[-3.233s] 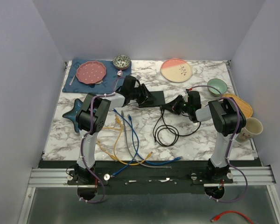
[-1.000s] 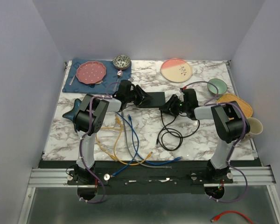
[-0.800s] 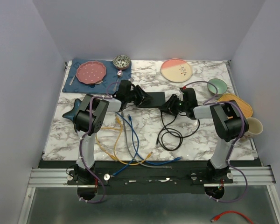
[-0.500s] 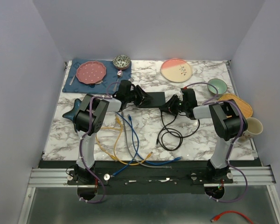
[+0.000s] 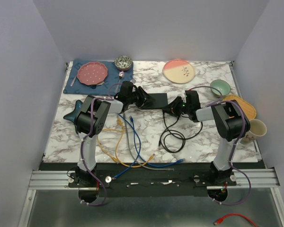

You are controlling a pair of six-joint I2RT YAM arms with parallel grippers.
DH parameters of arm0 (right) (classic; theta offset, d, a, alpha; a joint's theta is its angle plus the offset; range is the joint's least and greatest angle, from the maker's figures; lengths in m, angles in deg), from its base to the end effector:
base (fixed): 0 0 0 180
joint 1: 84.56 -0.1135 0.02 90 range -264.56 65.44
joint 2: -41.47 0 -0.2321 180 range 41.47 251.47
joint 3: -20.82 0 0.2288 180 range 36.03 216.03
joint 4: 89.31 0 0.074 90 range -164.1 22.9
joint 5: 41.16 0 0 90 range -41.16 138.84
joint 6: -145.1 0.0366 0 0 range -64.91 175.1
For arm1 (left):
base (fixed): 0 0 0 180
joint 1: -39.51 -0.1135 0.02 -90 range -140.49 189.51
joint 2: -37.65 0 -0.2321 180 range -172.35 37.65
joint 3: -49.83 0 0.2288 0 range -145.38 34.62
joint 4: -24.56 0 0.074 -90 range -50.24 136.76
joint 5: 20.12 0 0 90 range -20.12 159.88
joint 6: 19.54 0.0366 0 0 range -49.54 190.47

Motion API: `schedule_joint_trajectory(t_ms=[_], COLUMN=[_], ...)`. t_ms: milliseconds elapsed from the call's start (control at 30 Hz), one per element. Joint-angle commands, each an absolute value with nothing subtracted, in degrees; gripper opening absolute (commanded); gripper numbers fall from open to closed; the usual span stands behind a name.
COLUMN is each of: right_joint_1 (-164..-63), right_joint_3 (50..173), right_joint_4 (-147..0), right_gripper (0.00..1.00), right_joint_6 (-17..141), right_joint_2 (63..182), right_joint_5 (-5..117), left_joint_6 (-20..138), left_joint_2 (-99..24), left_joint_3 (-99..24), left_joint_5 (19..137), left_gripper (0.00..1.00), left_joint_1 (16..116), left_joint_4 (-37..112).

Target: Pull the plug from the switch port

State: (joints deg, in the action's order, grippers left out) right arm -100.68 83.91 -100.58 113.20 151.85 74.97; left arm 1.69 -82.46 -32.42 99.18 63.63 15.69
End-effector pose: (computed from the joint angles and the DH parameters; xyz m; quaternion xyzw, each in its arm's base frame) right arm 0.3245 0.1106 0.1001 0.2151 0.8472 0.4274 0.2310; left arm 0.3666 -0.1838 0.1225 -0.1979 0.8199 -0.5061 0.1805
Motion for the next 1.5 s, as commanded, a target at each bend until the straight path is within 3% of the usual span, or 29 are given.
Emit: schedule_joint_trajectory(t_ms=[0,100,300,633,1033,1233,1367,1433,1467], right_joint_1=[-100.12,-100.12,-100.03,-100.29,-102.58,-102.49,-102.32,-102.32,-102.32], right_joint_3=[81.03,81.03,81.47,82.00,73.30,75.40,77.16,78.73,79.09], right_joint_4=[-105.47,-105.56,-102.93,-98.01,-93.27,-74.30,-65.42,-64.17,-63.12], right_gripper=[0.30,0.25,0.01,0.01,0.01,0.01,0.01,0.11,0.27], right_joint_6=[115.30,114.60,111.96,107.31,103.53,95.71,91.14,90.08,89.29], right_joint_2=[153.70,153.61,153.00,151.24,140.53,126.75,125.49,126.63,127.76], right_joint_5=[72.83,73.36,73.80,75.56,74.77,56.69,46.06,45.33,44.98], left_joint_6=[2.70,2.53,0.07,-2.48,-3.89,-3.02,-1.17,-0.47,0.23], left_joint_2=[-82.15,-81.88,-79.77,-84.33,-88.65,-81.46,-77.23,-75.74,-75.29], left_joint_3=[-30.77,-30.33,-27.34,-28.83,-32.97,-29.19,-27.26,-26.81,-26.90], left_joint_5=[100.73,100.91,102.22,102.66,99.50,98.80,98.27,98.27,98.18], left_gripper=[0.50,0.50,0.50,0.50,0.50,0.50,0.51,0.52,0.54], left_joint_1=[63.50,63.50,64.12,66.58,66.41,64.13,62.37,62.01,61.84], left_joint_4=[16.38,16.12,12.70,9.44,11.20,9.26,10.32,12.16,13.30])
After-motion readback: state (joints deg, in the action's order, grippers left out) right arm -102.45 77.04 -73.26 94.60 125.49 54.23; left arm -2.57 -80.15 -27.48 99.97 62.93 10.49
